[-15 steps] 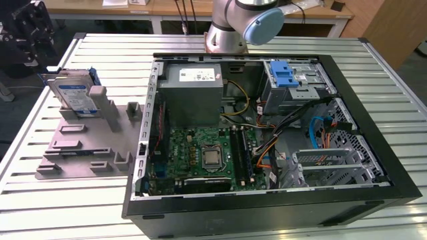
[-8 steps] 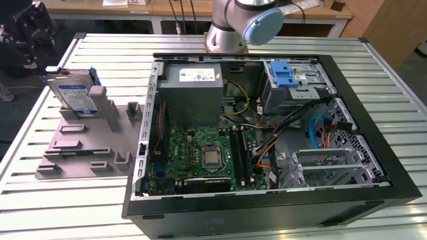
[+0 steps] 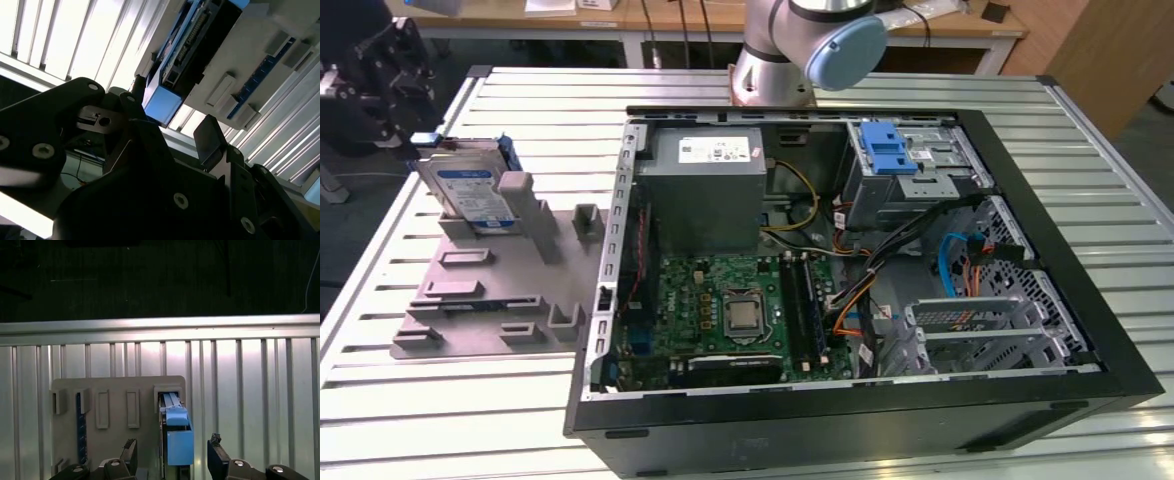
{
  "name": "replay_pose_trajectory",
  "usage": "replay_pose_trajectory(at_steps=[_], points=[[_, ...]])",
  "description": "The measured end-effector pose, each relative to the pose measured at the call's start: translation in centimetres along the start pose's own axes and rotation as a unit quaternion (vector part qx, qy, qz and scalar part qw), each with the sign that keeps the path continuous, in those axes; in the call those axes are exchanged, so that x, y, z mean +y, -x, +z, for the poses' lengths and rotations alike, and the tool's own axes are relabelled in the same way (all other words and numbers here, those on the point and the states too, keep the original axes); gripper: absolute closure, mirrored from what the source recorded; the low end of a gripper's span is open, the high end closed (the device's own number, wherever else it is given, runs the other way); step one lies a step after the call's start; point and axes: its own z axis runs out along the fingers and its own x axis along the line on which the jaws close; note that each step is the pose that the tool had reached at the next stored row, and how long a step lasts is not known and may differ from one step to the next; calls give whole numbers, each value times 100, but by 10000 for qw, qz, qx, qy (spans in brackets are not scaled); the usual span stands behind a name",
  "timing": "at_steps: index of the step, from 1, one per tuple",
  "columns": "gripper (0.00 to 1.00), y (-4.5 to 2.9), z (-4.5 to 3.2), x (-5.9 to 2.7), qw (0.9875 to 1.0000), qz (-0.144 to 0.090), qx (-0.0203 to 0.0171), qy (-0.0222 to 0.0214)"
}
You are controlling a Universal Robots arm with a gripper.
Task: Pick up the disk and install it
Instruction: 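Pick up the disk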
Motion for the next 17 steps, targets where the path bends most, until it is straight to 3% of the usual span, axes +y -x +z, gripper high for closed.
replay_pose_trajectory(at_steps=[8, 17], points=[[34, 0, 111, 22, 10000, -1, -8, 0], [34, 0, 170, 28, 10000, -1, -7, 1]])
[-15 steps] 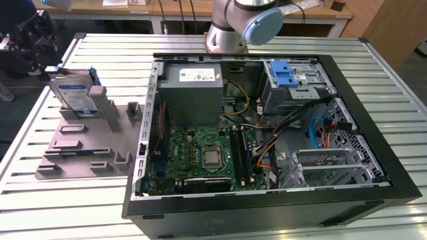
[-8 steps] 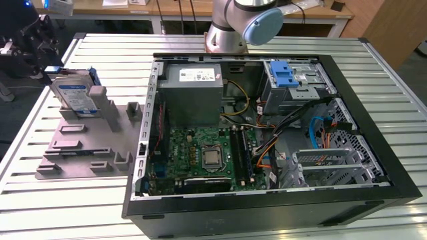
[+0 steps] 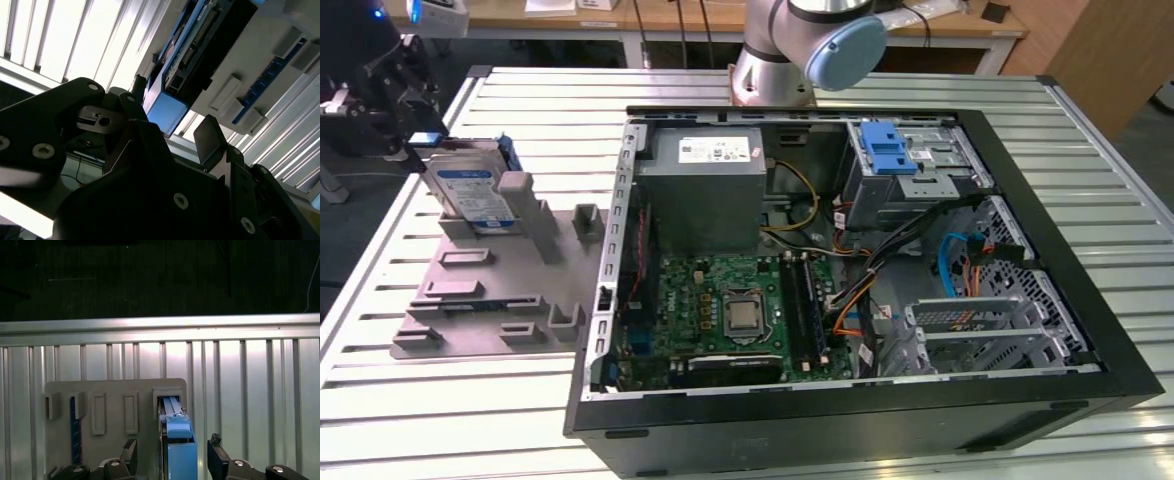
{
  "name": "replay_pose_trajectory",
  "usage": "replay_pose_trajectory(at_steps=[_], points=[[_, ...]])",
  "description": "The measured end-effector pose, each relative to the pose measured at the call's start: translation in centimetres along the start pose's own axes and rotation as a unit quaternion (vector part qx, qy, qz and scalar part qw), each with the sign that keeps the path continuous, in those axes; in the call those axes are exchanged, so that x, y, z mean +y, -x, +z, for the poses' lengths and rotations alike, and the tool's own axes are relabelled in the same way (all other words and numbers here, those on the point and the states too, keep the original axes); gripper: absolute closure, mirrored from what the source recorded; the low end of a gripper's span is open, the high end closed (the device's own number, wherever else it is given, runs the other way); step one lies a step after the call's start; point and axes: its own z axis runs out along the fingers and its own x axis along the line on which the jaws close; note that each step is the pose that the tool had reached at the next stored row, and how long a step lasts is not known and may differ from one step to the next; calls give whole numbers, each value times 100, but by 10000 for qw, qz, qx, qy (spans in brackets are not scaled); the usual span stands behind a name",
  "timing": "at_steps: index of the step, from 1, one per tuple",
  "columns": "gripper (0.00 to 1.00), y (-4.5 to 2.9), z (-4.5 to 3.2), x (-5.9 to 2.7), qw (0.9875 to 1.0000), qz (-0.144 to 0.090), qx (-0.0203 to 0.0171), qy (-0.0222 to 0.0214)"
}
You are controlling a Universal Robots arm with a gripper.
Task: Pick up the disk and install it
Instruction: 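Pick up the disk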
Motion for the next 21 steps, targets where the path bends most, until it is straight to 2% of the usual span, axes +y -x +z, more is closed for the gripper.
replay_pose_trajectory(at_steps=[21], points=[[34, 18, 106, 3, 10000, -34, -1, -1]])
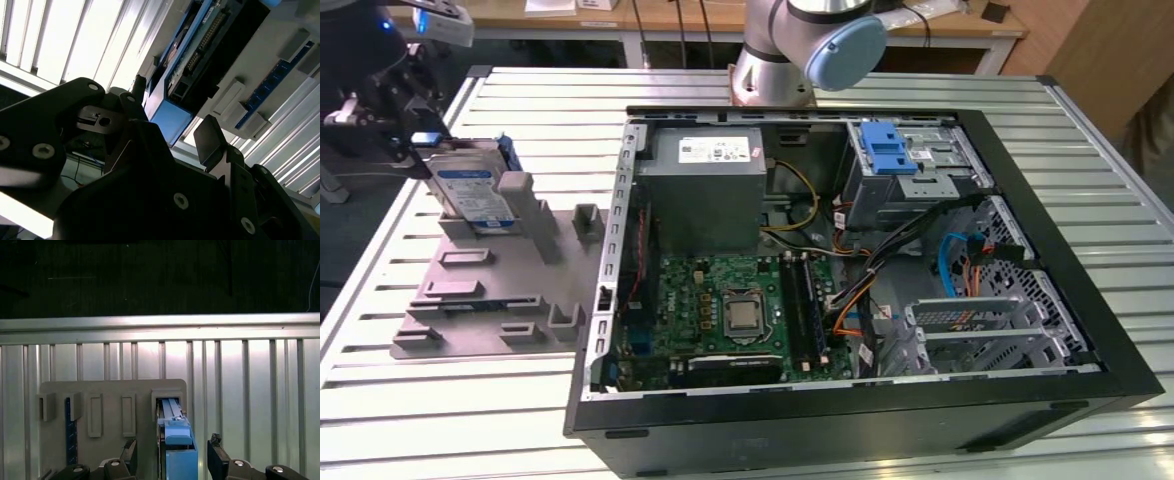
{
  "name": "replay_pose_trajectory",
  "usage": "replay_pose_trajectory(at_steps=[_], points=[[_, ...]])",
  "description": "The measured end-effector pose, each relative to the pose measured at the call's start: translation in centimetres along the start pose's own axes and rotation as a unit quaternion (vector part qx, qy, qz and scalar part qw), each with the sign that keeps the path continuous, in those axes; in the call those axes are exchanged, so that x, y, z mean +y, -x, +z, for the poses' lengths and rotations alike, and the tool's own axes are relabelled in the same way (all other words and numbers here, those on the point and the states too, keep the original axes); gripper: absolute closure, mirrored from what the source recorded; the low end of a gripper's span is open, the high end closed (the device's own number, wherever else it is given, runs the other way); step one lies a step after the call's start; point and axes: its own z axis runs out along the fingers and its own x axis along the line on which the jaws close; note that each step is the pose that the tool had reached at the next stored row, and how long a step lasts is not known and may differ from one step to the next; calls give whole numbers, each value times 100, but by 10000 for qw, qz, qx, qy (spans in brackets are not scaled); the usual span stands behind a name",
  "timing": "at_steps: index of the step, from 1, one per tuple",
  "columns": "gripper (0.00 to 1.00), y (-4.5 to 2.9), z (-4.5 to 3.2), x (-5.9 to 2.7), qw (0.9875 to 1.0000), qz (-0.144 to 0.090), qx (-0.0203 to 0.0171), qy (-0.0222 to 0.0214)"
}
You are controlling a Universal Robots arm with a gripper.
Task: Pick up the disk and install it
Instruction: 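Pick up the disk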
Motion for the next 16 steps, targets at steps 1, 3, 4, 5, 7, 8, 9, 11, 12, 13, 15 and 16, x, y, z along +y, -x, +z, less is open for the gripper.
replay_pose_trajectory(at_steps=[1, 3, 4, 5, 7, 8, 9, 11, 12, 13, 15, 16], points=[[34, 5, 4, 0, 10000, 0, 0, 0], [34, 12, 11, 1, 10000, 0, 0, 0], [34, 14, 15, 0, 10000, -1, 0, 0], [34, 15, 19, 0, 10000, -1, 0, 1], [34, 17, 29, 1, 10000, -1, -2, 1], [34, 17, 34, 1, 10000, 0, -4, 1], [34, 17, 40, 1, 10000, -1, -5, 1], [34, 18, 50, 2, 10000, 0, -10, 1], [34, 19, 55, 2, 10000, 0, -13, 1], [34, 19, 60, 2, 10000, 0, -15, 1], [34, 20, 70, 2, 10000, 0, -20, 1], [34, 20, 75, 2, 10000, -1, -21, 1]])
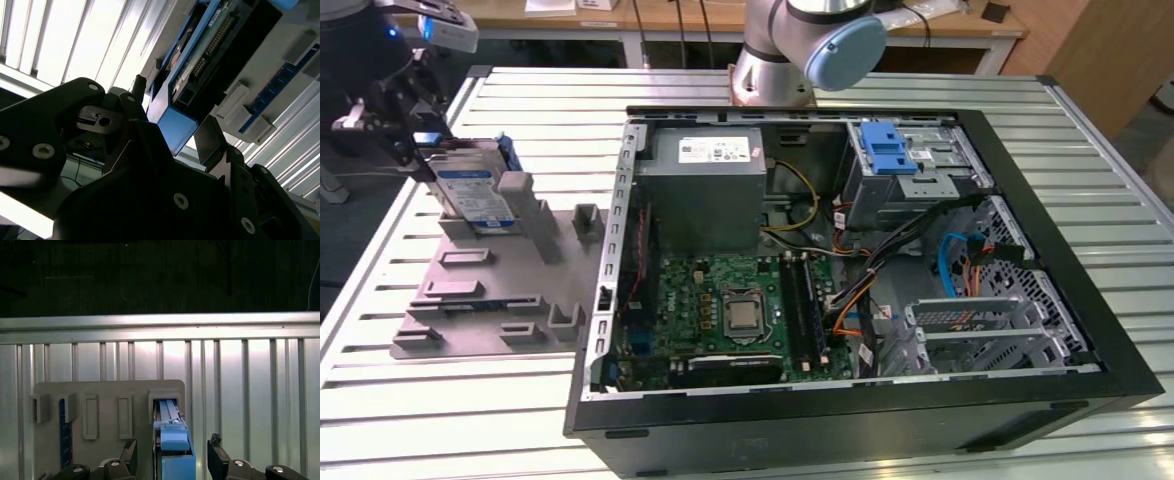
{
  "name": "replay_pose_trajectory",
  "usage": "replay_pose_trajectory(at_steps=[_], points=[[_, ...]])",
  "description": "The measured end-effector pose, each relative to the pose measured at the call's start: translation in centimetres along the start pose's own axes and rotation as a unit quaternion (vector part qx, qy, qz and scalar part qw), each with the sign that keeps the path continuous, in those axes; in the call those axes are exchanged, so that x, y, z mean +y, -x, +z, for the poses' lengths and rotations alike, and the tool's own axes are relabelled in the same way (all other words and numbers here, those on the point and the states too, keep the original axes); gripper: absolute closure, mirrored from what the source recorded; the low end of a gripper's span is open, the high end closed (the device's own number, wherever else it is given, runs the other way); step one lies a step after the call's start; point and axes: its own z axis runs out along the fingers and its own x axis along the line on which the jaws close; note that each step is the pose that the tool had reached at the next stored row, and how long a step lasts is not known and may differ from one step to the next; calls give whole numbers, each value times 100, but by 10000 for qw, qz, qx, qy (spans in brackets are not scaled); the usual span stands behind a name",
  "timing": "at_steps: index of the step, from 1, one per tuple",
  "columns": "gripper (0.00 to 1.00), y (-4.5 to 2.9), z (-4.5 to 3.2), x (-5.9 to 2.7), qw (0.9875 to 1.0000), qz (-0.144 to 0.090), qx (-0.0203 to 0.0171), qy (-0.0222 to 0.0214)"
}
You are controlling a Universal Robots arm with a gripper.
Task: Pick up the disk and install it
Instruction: 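Pick up the disk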
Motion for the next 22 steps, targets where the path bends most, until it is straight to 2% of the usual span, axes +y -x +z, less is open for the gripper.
replay_pose_trajectory(at_steps=[7, 13, 14, 18, 22], points=[[34, 6, 33, 3, 10000, 1, -25, 1], [35, 7, 32, 6, 10000, 1, -28, -2], [42, 7, 28, 6, 10000, 0, -25, -2], [42, 7, 22, 6, 10000, 0, 12, -7], [42, 7, 21, 9, 10000, 0, 22, -9]])
